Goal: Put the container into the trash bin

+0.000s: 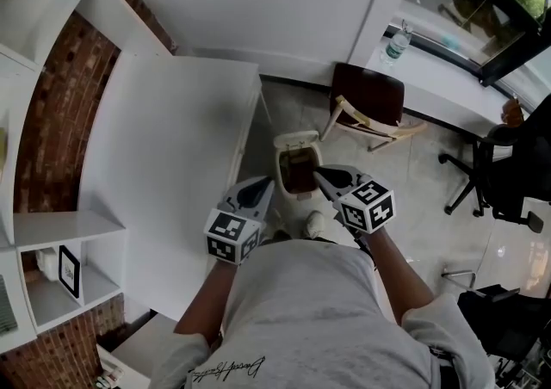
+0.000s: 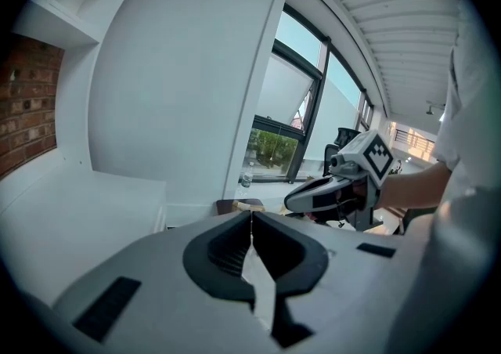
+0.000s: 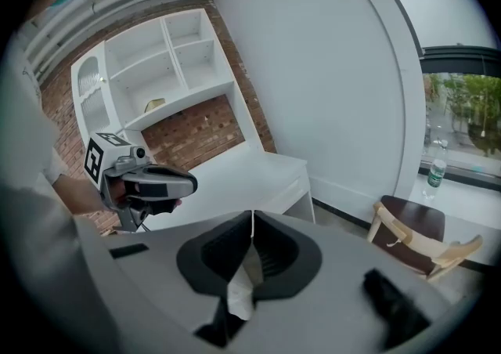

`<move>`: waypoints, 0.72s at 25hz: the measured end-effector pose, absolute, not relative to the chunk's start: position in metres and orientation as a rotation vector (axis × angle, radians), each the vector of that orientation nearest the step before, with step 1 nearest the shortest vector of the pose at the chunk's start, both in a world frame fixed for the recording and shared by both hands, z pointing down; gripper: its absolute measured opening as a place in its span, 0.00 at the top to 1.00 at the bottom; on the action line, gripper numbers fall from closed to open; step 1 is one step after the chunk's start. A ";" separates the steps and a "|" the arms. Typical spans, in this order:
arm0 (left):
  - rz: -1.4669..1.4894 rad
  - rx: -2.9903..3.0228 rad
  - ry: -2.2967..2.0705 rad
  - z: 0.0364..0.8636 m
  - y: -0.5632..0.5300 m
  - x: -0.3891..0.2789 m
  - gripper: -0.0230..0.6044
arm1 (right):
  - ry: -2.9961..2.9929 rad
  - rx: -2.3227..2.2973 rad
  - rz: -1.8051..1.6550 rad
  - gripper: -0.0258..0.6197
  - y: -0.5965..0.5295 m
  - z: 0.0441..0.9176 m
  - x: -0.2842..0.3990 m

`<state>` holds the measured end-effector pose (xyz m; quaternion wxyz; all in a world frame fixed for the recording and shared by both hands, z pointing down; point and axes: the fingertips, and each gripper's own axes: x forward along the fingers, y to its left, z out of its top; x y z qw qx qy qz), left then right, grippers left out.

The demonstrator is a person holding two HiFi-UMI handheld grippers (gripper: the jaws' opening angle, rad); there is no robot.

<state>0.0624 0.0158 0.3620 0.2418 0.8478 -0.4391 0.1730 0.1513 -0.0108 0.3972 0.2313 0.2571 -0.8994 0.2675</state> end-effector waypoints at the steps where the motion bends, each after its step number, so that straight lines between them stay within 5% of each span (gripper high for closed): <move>1: 0.473 2.321 -1.200 0.362 0.016 0.063 0.94 | -2.471 0.704 0.728 0.91 -0.011 0.397 0.150; 18: 0.467 2.330 -1.207 0.361 0.016 0.063 0.94 | -2.482 0.706 0.708 0.91 -0.013 0.393 0.151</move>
